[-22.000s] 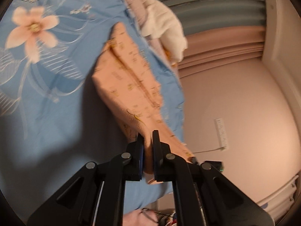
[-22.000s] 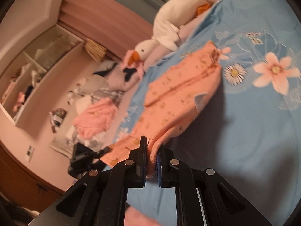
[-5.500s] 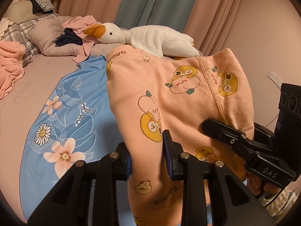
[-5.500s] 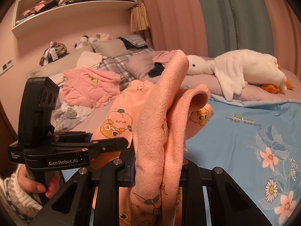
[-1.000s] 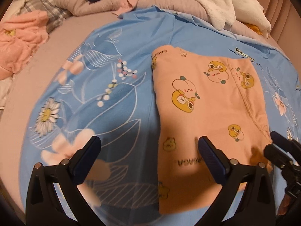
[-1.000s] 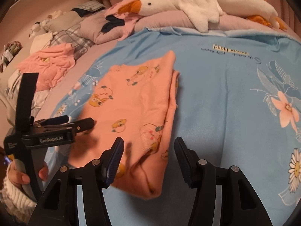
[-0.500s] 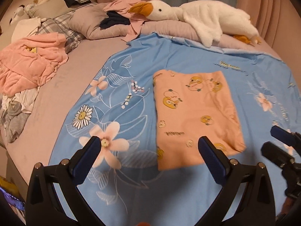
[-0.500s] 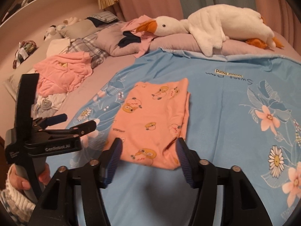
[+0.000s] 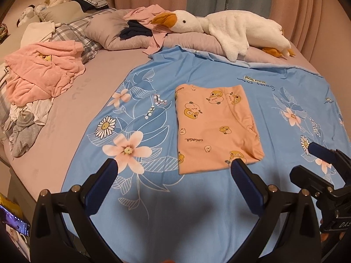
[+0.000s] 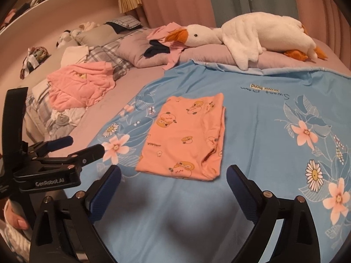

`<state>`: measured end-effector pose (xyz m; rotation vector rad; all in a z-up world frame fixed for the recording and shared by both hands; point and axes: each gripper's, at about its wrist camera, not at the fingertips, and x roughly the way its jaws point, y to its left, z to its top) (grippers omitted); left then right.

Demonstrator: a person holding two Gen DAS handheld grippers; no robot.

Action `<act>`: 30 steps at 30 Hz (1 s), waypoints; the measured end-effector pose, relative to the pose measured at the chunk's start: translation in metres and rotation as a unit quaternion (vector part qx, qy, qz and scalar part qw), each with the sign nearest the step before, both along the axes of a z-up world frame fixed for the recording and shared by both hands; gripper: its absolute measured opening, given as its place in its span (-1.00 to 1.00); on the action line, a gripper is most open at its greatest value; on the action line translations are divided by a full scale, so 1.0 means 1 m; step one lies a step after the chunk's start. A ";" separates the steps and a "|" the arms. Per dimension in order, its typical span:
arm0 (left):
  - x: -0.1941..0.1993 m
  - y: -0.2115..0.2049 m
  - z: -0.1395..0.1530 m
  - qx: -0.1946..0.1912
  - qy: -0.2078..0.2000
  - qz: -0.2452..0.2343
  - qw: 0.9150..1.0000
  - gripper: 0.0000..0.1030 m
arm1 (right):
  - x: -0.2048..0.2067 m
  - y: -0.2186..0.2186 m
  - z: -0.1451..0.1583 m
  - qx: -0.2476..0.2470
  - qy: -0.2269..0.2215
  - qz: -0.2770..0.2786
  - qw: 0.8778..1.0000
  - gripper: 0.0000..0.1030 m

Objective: Fold small clothes

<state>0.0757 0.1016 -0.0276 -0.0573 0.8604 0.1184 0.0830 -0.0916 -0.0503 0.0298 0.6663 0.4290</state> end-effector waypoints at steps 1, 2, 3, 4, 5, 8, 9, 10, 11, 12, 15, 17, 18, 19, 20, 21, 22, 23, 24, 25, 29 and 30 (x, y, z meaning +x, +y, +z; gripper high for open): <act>-0.003 0.000 0.001 0.001 0.000 0.000 1.000 1.00 | -0.002 0.001 0.001 -0.001 -0.002 -0.001 1.000 0.92; -0.004 0.000 0.001 0.001 -0.001 0.000 1.000 1.00 | -0.003 0.002 0.002 -0.001 -0.003 -0.001 1.000 0.93; -0.006 0.000 0.002 0.002 -0.001 0.001 1.000 1.00 | -0.005 0.002 0.003 -0.001 -0.005 -0.002 1.000 0.93; -0.007 0.001 0.002 0.002 -0.001 0.002 1.000 1.00 | -0.006 0.002 0.003 -0.002 -0.006 -0.002 1.000 0.93; -0.008 0.001 0.003 0.002 -0.001 0.002 1.000 1.00 | -0.007 0.004 0.004 -0.005 -0.008 -0.003 1.000 0.93; -0.012 0.001 0.003 0.002 0.000 0.003 1.000 1.00 | -0.008 0.007 0.005 -0.014 -0.009 -0.006 1.000 0.93; -0.013 0.001 0.003 0.002 0.001 0.003 1.000 1.00 | -0.008 0.007 0.005 -0.015 -0.009 -0.006 1.000 0.93; -0.014 0.001 0.003 0.002 0.001 0.003 1.000 1.00 | -0.008 0.008 0.005 -0.016 -0.009 -0.006 1.000 0.93; -0.014 0.002 0.003 0.002 0.001 0.003 1.000 1.00 | -0.009 0.008 0.005 -0.016 -0.009 -0.006 1.000 0.93; -0.014 0.001 0.003 0.002 0.000 0.003 1.000 1.00 | -0.009 0.009 0.005 -0.016 -0.009 -0.006 1.000 0.93; -0.015 0.001 0.003 0.002 0.001 0.003 1.000 1.00 | -0.010 0.010 0.005 -0.018 -0.009 -0.005 1.000 0.93; -0.015 0.001 0.003 0.001 0.000 0.003 1.000 1.00 | -0.009 0.011 0.005 -0.018 -0.009 -0.004 1.000 0.93; -0.016 0.000 0.003 0.001 0.001 0.002 1.000 1.00 | -0.010 0.011 0.005 -0.019 -0.009 -0.004 1.000 0.93; -0.016 0.001 0.003 0.001 0.001 0.002 1.000 1.00 | -0.010 0.012 0.005 -0.019 -0.008 -0.004 1.000 0.93; -0.017 0.000 0.003 0.001 0.002 0.001 1.000 1.00 | -0.010 0.012 0.005 -0.018 -0.009 -0.004 1.000 0.93; -0.017 0.001 0.002 0.001 0.003 0.001 1.000 1.00 | -0.010 0.012 0.005 -0.018 -0.009 -0.005 1.000 0.93; -0.016 0.001 0.002 0.001 0.004 0.000 1.000 1.00 | -0.010 0.012 0.004 -0.018 -0.009 -0.005 1.000 0.93; -0.015 0.001 0.002 0.001 0.004 -0.001 1.000 1.00 | -0.010 0.012 0.005 -0.018 -0.009 -0.005 1.000 0.93; -0.015 0.001 0.001 0.001 0.005 -0.001 1.000 1.00 | -0.010 0.012 0.005 -0.018 -0.009 -0.004 1.000 0.93; -0.013 0.001 0.001 0.001 0.006 -0.002 1.000 1.00 | -0.010 0.012 0.005 -0.018 -0.009 -0.004 1.000 0.93; -0.011 0.002 0.000 0.001 0.007 -0.002 1.000 1.00 | -0.010 0.012 0.005 -0.018 -0.008 -0.004 1.000 0.93; -0.010 0.002 0.000 0.000 0.007 -0.003 1.000 1.00 | -0.010 0.013 0.005 -0.018 -0.008 -0.004 1.000 0.93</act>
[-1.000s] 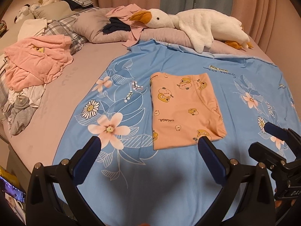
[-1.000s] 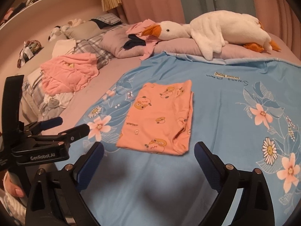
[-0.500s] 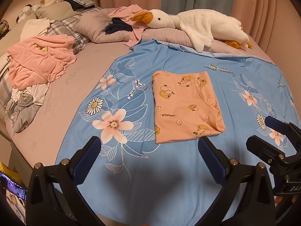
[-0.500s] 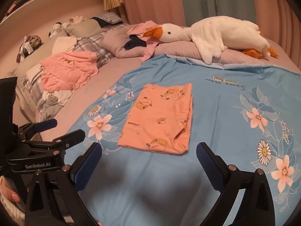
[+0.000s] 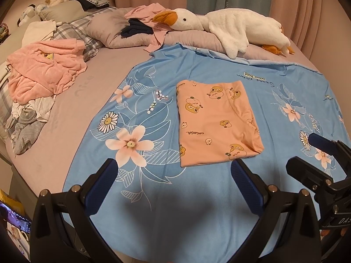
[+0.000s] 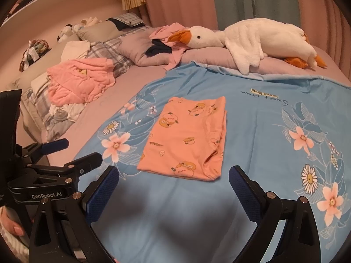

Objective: Fold small clothes

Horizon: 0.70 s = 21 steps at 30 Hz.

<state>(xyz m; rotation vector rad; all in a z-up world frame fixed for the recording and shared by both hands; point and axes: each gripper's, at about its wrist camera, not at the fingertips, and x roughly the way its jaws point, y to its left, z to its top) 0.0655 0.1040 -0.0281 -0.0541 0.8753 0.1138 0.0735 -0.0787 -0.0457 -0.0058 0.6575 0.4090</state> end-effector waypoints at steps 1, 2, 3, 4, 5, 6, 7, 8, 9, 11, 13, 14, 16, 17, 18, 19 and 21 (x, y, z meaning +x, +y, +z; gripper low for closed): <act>0.001 0.000 0.000 -0.001 0.001 0.000 1.000 1.00 | 0.000 0.000 0.000 0.000 0.000 -0.001 1.000 0.93; 0.001 0.000 -0.001 -0.001 0.001 -0.001 1.000 1.00 | 0.001 0.000 -0.001 -0.001 0.001 0.000 1.000 0.93; 0.001 0.000 -0.001 -0.001 0.001 -0.001 1.000 1.00 | 0.001 0.000 -0.001 -0.001 0.001 0.001 1.000 0.93; 0.002 0.000 -0.002 -0.001 0.002 -0.001 1.000 1.00 | 0.000 0.001 -0.002 -0.002 0.001 0.001 1.000 0.93; 0.001 0.000 -0.002 -0.001 0.002 -0.001 1.000 1.00 | 0.002 0.002 -0.003 -0.003 0.001 0.002 1.000 0.93; 0.002 0.000 -0.002 -0.002 0.003 -0.001 1.000 1.00 | 0.001 0.002 -0.003 -0.002 0.001 0.002 1.000 0.93; 0.002 0.000 -0.003 -0.002 0.003 -0.001 1.000 1.00 | 0.001 0.002 -0.003 -0.002 0.001 0.002 1.000 0.93; 0.002 0.000 -0.003 -0.002 0.003 -0.001 1.000 1.00 | 0.001 0.002 -0.003 -0.002 0.001 0.002 1.000 0.93; 0.003 0.000 -0.003 -0.002 0.003 -0.001 1.000 1.00 | 0.001 0.003 -0.003 -0.002 0.001 0.002 1.000 0.93; 0.003 0.000 -0.003 -0.003 0.003 -0.001 1.000 1.00 | 0.001 0.003 -0.003 -0.003 0.001 0.001 1.000 0.93; 0.002 0.000 -0.003 -0.002 0.003 -0.001 1.000 1.00 | 0.002 0.003 -0.003 -0.002 0.001 0.002 1.000 0.93; 0.002 0.000 -0.003 -0.003 0.003 -0.001 1.000 1.00 | 0.002 0.003 -0.003 -0.002 0.001 0.001 1.000 0.93; 0.003 0.000 -0.004 -0.003 0.003 -0.002 1.000 1.00 | 0.002 0.003 -0.002 -0.003 0.002 0.002 1.000 0.93; 0.004 0.000 -0.004 -0.003 0.004 -0.002 1.000 1.00 | 0.003 0.003 -0.003 -0.003 0.002 0.003 1.000 0.93; 0.004 0.000 -0.004 -0.003 0.004 -0.003 1.000 1.00 | 0.004 0.004 -0.004 -0.004 0.002 0.003 1.000 0.93; 0.004 0.000 -0.004 -0.003 0.004 -0.003 1.000 1.00 | 0.004 0.004 -0.004 -0.004 0.002 0.003 1.000 0.93; 0.006 0.000 -0.005 -0.003 0.004 -0.004 1.000 1.00 | 0.003 0.004 -0.004 -0.004 0.002 0.003 1.000 0.93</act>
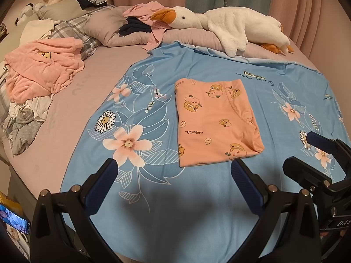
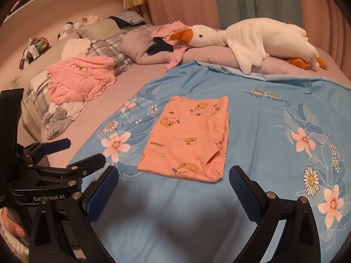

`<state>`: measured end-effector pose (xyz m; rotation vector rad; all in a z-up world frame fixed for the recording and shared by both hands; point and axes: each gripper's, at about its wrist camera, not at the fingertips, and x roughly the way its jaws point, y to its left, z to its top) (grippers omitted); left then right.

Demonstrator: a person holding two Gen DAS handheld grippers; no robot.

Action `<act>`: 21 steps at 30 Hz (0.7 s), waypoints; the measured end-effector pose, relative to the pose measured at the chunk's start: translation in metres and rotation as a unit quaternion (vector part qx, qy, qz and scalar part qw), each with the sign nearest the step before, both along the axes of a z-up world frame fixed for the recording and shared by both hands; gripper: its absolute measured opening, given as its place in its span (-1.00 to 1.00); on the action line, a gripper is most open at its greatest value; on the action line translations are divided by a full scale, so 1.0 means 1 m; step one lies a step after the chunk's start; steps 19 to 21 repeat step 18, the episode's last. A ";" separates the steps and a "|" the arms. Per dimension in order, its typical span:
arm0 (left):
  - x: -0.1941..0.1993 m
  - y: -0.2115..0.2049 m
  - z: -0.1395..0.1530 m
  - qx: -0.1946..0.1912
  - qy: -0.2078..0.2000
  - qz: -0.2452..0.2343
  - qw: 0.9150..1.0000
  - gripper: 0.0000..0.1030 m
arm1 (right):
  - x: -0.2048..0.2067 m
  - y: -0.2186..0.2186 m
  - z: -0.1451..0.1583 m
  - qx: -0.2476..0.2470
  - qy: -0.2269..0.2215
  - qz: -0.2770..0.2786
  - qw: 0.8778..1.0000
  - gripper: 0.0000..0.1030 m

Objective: Fold small clothes

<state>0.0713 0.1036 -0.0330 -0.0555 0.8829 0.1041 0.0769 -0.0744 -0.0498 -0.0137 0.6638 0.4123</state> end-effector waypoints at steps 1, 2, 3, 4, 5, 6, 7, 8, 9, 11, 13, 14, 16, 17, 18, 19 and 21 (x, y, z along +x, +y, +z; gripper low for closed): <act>0.001 0.000 0.000 0.000 0.000 -0.001 1.000 1.00 | 0.000 0.000 0.000 0.000 0.000 0.000 1.000 0.93; 0.001 0.000 -0.001 -0.001 0.000 -0.002 1.000 1.00 | 0.000 0.000 0.000 0.000 0.000 0.000 1.000 0.93; 0.001 0.000 -0.001 -0.001 0.000 -0.002 1.000 1.00 | 0.000 0.000 0.000 0.000 0.000 0.000 1.000 0.93; 0.001 0.000 -0.001 -0.001 0.000 -0.001 1.000 1.00 | 0.000 0.001 0.000 0.000 0.000 0.000 1.000 0.93; 0.001 0.000 -0.001 -0.001 0.000 -0.002 1.000 1.00 | 0.000 0.001 0.000 0.000 0.000 0.000 1.000 0.93; 0.001 0.000 -0.001 -0.001 0.000 -0.002 1.000 1.00 | 0.000 0.001 0.000 0.000 0.000 -0.001 1.000 0.93; 0.001 0.000 -0.001 -0.001 0.000 -0.001 1.000 1.00 | 0.000 0.001 -0.001 0.000 0.000 -0.001 1.000 0.93; 0.001 -0.001 -0.001 -0.002 0.000 -0.001 1.000 1.00 | 0.000 0.001 0.000 0.000 0.000 -0.001 1.000 0.93; 0.001 -0.001 -0.001 -0.002 0.000 -0.001 1.000 1.00 | 0.000 0.001 0.001 0.000 0.000 -0.001 1.000 0.93; 0.001 -0.001 -0.002 -0.002 0.000 -0.002 1.000 1.00 | 0.000 0.000 0.001 0.000 0.000 -0.001 1.000 0.93; 0.001 -0.001 -0.002 -0.003 0.001 -0.003 1.000 1.00 | 0.001 0.002 -0.001 0.000 0.001 -0.001 1.000 0.93; 0.001 0.000 -0.003 -0.004 0.001 -0.003 1.000 1.00 | 0.001 0.001 0.000 0.000 0.000 0.000 1.000 0.93; 0.002 0.000 -0.003 -0.004 0.002 -0.003 1.000 1.00 | 0.001 0.000 0.000 0.000 0.001 0.001 1.000 0.93; 0.002 0.000 -0.003 -0.004 0.002 -0.002 1.000 1.00 | 0.001 0.000 0.000 0.000 0.000 0.000 1.000 0.93; 0.002 0.000 -0.003 -0.004 0.002 -0.002 1.000 1.00 | 0.001 0.000 0.000 0.000 0.000 0.000 1.000 0.93; 0.002 0.000 -0.003 -0.004 0.002 -0.002 1.000 1.00 | 0.001 0.000 0.000 0.000 0.000 0.000 1.000 0.93; 0.002 0.000 -0.003 -0.004 0.002 -0.002 1.000 1.00 | 0.001 0.000 0.000 0.000 0.000 0.000 1.000 0.93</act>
